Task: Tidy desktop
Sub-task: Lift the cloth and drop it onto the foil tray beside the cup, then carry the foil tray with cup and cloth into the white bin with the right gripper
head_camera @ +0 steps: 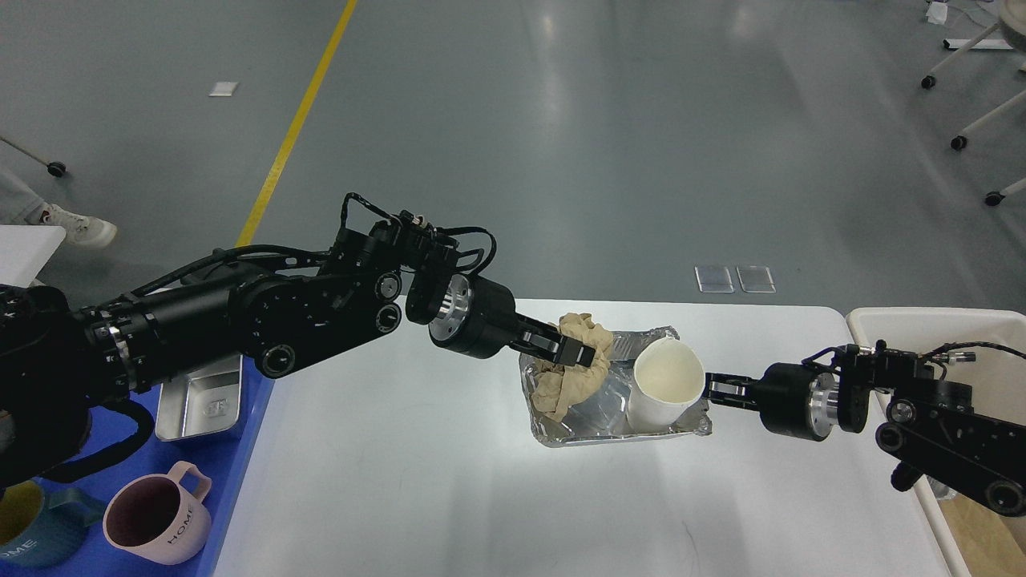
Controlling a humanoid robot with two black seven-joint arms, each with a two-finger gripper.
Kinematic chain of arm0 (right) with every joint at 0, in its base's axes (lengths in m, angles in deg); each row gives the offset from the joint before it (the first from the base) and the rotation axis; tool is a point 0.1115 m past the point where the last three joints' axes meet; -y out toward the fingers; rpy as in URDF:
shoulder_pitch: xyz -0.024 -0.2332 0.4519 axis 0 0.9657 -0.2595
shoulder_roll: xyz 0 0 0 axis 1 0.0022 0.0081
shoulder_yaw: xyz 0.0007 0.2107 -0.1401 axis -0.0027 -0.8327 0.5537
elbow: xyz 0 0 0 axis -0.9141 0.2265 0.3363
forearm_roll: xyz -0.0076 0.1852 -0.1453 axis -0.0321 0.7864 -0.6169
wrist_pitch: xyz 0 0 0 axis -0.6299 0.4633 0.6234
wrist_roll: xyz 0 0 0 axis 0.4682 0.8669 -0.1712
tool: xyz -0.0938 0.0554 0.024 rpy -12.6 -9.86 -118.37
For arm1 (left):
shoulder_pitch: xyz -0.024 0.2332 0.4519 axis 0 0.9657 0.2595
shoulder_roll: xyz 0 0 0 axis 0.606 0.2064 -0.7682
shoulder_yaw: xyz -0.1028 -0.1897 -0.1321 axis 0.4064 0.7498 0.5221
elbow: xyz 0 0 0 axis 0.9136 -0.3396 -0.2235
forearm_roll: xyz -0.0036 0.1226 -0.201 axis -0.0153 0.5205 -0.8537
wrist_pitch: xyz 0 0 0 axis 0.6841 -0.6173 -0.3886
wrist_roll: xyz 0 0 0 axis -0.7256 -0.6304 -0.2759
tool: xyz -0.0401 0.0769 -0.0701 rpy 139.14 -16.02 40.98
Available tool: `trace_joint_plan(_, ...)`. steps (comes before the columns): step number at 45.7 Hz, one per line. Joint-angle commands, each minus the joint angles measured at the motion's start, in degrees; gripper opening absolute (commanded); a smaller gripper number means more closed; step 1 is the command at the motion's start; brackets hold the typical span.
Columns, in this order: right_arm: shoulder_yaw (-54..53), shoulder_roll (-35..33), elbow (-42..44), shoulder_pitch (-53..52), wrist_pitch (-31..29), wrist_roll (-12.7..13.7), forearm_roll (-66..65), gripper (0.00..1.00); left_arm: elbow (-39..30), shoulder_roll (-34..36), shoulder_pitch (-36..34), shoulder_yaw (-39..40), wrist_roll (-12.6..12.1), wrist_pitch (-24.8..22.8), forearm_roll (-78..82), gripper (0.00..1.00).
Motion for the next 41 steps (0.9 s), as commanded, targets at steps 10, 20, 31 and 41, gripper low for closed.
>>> trace_joint_plan(10, -0.04, -0.57, -0.16, -0.08, 0.09, 0.00, 0.01, 0.00, 2.74, -3.60, -0.22, 0.21, 0.01, 1.37, -0.29, 0.61)
trace_joint_plan(20, -0.04, -0.74, -0.16, -0.08, 0.00, 0.00, 0.01, 0.00, 2.74, -3.69, 0.04, 0.12, 0.01, 3.75, -1.43, 0.88)
trace_joint_plan(31, -0.12, -1.36, -0.07, -0.08, 0.09, 0.09, 1.06, 0.00, 2.74, -3.43, 0.05, 0.74, 0.10, 3.92, -3.01, 0.92)
trace_joint_plan(41, -1.18, -3.55, 0.46, 0.09, 0.18, 0.71, 5.63, 0.00, 2.74, -0.97, 2.15, 7.85, -0.08, 5.94, -8.55, 0.92)
